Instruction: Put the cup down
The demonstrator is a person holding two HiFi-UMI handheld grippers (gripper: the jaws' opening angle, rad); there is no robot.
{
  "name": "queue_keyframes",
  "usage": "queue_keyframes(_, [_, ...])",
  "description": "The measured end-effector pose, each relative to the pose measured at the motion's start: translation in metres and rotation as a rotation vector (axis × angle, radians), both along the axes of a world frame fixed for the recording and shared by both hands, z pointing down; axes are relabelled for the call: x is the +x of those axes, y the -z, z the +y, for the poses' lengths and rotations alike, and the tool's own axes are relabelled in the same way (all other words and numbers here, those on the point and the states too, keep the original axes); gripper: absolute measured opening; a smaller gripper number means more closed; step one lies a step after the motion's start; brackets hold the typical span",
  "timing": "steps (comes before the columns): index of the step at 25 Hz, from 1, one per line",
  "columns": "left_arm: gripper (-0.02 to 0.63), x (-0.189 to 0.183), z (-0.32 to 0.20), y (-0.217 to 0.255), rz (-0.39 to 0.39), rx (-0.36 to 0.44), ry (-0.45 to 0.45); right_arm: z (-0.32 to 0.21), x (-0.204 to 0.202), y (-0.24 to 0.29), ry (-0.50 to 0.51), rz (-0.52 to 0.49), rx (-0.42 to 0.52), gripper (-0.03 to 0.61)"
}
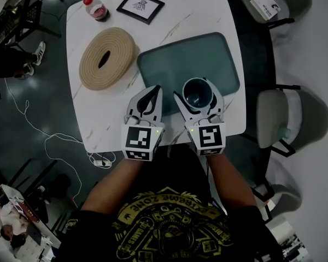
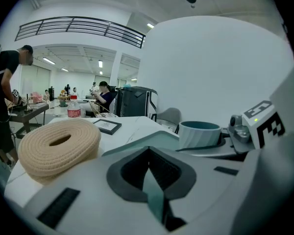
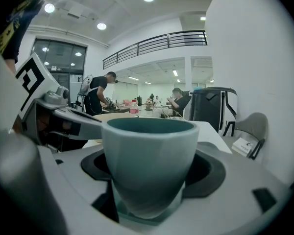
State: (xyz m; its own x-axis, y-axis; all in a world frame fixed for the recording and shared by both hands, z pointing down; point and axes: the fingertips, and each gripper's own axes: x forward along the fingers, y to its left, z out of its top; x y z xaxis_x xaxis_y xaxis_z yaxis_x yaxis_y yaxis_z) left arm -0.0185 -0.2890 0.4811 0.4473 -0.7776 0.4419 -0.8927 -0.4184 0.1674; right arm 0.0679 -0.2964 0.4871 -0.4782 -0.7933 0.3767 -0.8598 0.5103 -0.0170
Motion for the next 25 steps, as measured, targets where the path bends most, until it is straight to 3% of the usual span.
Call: queue_keyframes(25, [0.009,-0.006,-0.017,-0.032,-0.018,-0.068,-0.019,-0.024,-0.007,-0.034,-0.007,0.002,-0.007,0.380])
